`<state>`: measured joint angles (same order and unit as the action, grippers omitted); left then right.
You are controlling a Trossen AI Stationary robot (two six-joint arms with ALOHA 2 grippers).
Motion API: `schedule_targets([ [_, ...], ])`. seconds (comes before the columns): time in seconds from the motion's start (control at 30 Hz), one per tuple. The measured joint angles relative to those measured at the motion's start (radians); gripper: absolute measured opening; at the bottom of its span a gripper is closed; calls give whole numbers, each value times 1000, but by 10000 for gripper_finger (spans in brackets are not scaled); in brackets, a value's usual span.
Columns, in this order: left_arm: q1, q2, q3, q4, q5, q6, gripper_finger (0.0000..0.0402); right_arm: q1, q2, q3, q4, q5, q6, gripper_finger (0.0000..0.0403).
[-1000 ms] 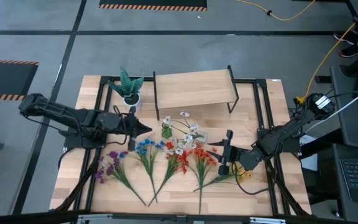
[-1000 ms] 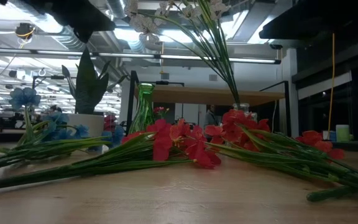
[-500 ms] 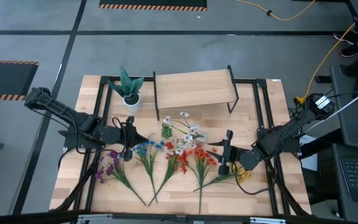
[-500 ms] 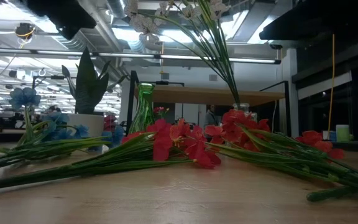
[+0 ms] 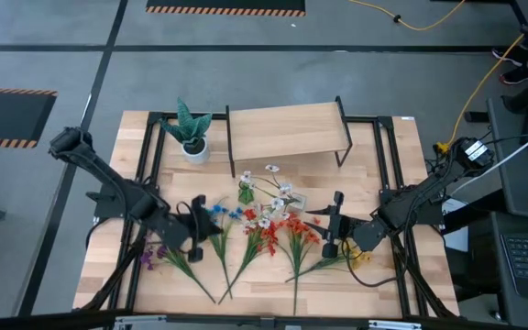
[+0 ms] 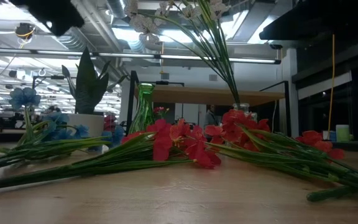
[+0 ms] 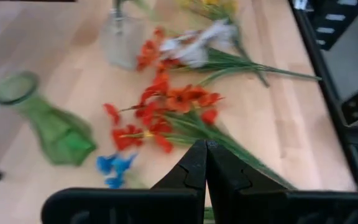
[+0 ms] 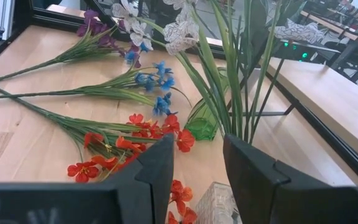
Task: Pick and place flowers into a vace then onto a shelf
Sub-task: Put the left orange flowers into the transparent vase
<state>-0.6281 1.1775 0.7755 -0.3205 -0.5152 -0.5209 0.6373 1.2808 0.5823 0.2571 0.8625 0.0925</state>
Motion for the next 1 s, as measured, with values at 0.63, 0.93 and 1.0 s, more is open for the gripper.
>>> schedule_targets([
  [0.63,-134,382,353,-188,-13,-166,3,0,0,0,-1,0,3,142],
  [0.93,-128,392,358,-221,-7,-191,3,0,0,0,-1,0,3,142],
  [1.0,-129,393,357,-222,-6,-191,3,0,0,0,-1,-1,3,142],
])
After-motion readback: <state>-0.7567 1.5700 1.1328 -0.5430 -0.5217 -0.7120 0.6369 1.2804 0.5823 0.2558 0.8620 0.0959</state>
